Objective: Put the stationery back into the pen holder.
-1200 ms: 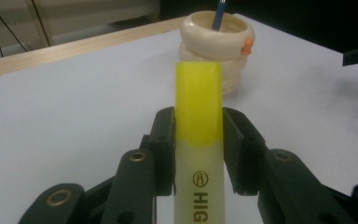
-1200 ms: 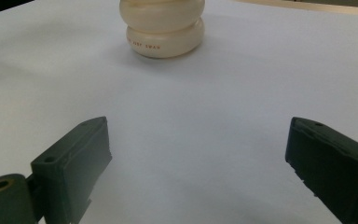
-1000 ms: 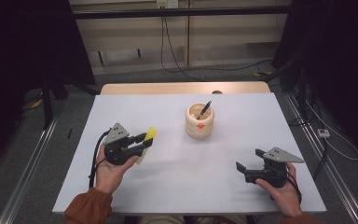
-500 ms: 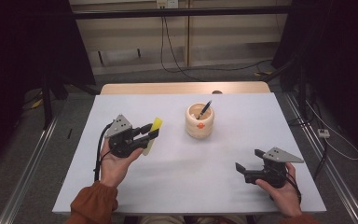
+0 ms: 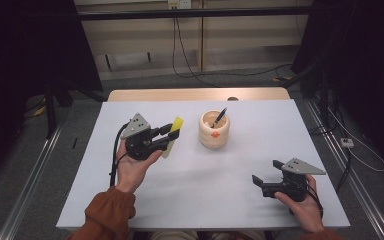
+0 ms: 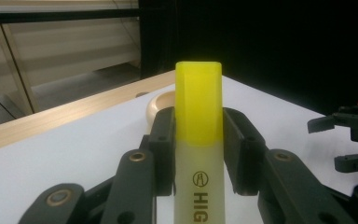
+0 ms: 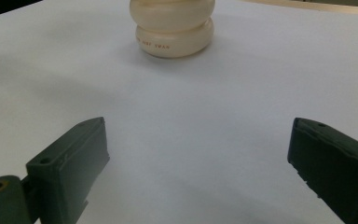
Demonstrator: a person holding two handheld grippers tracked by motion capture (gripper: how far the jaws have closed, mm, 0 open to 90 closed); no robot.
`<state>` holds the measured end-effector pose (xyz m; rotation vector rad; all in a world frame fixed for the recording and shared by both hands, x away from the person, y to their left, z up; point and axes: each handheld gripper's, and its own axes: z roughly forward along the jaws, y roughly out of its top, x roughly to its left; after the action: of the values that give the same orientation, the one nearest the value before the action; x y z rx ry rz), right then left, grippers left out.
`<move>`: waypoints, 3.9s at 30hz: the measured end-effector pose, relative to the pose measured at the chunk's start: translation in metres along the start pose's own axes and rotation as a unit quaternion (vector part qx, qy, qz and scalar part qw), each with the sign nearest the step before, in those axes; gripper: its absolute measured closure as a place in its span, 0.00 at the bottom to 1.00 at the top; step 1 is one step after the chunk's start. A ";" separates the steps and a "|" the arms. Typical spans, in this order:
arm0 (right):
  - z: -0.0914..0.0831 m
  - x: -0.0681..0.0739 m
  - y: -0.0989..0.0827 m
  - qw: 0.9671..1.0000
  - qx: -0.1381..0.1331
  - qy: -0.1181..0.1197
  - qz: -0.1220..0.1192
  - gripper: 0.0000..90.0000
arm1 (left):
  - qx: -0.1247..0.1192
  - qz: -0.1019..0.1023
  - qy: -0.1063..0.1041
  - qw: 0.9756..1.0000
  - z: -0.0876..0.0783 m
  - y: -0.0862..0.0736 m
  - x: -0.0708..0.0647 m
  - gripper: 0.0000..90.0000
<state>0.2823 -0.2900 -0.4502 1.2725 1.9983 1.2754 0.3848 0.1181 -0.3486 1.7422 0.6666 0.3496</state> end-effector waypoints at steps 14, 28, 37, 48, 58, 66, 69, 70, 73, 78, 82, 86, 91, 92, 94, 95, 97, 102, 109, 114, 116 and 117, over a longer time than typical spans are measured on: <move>0.000 0.000 0.000 1.000 -0.001 0.003 0.004 0.05 | -0.023 -0.012 0.001 1.000 0.013 0.012 0.004 0.75; 0.000 0.000 0.000 1.000 -0.003 0.004 0.003 0.05 | -0.025 0.002 -0.008 1.000 0.046 0.027 0.001 0.75; -0.001 -0.001 -0.001 1.000 -0.004 0.006 0.005 0.05 | -0.033 -0.005 -0.014 0.999 0.065 0.037 0.001 0.75; -0.001 -0.004 -0.003 1.000 -0.004 0.005 0.007 0.05 | -0.036 -0.006 -0.017 0.999 0.088 0.044 0.002 0.75; -0.004 -0.005 -0.005 1.000 -0.003 0.002 0.012 0.05 | -0.022 -0.021 -0.017 0.999 0.109 0.048 0.008 0.75; -0.004 -0.004 -0.005 1.000 -0.003 0.003 0.009 0.05 | -0.022 -0.021 -0.020 0.999 0.123 0.055 0.006 0.75; -0.004 -0.003 -0.005 1.000 -0.004 0.004 0.008 0.05 | -0.023 -0.018 -0.021 0.999 0.129 0.057 0.004 0.75; -0.004 -0.003 -0.005 1.000 -0.004 0.004 0.008 0.05 | -0.025 -0.019 -0.021 0.999 0.131 0.057 0.003 0.75; -0.004 -0.003 -0.004 1.000 -0.004 0.004 0.007 0.05 | -0.020 -0.005 -0.017 1.000 0.136 0.058 0.000 0.75; -0.004 -0.001 -0.004 1.000 -0.002 0.006 0.006 0.05 | -0.021 -0.008 -0.019 1.000 0.144 0.056 0.001 0.75; -0.002 -0.001 -0.003 1.000 -0.003 0.007 0.003 0.05 | -0.019 -0.016 -0.016 1.000 0.152 0.051 0.004 0.74; -0.002 -0.001 -0.003 1.000 -0.001 0.008 0.004 0.05 | -0.015 -0.023 -0.013 1.000 0.156 0.047 0.006 0.74; -0.002 -0.001 -0.003 1.000 -0.002 0.010 0.004 0.05 | -0.011 -0.020 -0.015 1.000 0.161 0.044 0.006 0.74; -0.002 -0.001 -0.003 1.000 -0.002 0.010 0.003 0.05 | -0.010 -0.019 -0.016 1.000 0.161 0.044 0.005 0.74; -0.001 -0.001 -0.003 1.000 -0.003 0.011 0.002 0.05 | -0.008 -0.020 -0.019 1.000 0.163 0.042 0.003 0.74; -0.001 -0.001 -0.003 1.000 -0.002 0.011 0.002 0.05 | -0.007 -0.017 -0.020 1.000 0.165 0.041 0.003 0.74; -0.001 -0.001 -0.003 1.000 -0.002 0.011 0.002 0.05 | -0.007 -0.019 -0.021 1.000 0.167 0.039 0.002 0.74; -0.001 -0.001 -0.003 1.000 -0.001 0.012 0.003 0.05 | -0.002 -0.024 -0.024 0.999 0.174 0.033 0.003 0.74; -0.002 -0.001 -0.003 1.000 -0.001 0.011 0.003 0.05 | 0.003 -0.022 -0.022 1.000 0.176 0.027 0.006 0.74; -0.002 -0.001 -0.003 1.000 0.000 0.013 0.002 0.05 | 0.002 -0.026 -0.019 0.999 0.181 0.023 0.010 0.74; -0.002 -0.001 -0.003 1.000 0.000 0.013 0.002 0.05 | 0.010 -0.024 -0.018 1.000 0.183 0.021 0.011 0.74; -0.002 -0.001 -0.003 1.000 0.000 0.013 0.002 0.05 | 0.012 -0.021 -0.017 1.000 0.183 0.019 0.010 0.74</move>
<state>0.2800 -0.2920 -0.4525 1.2665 2.0145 1.3003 0.4998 -0.0224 -0.3820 1.7499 0.6849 0.2829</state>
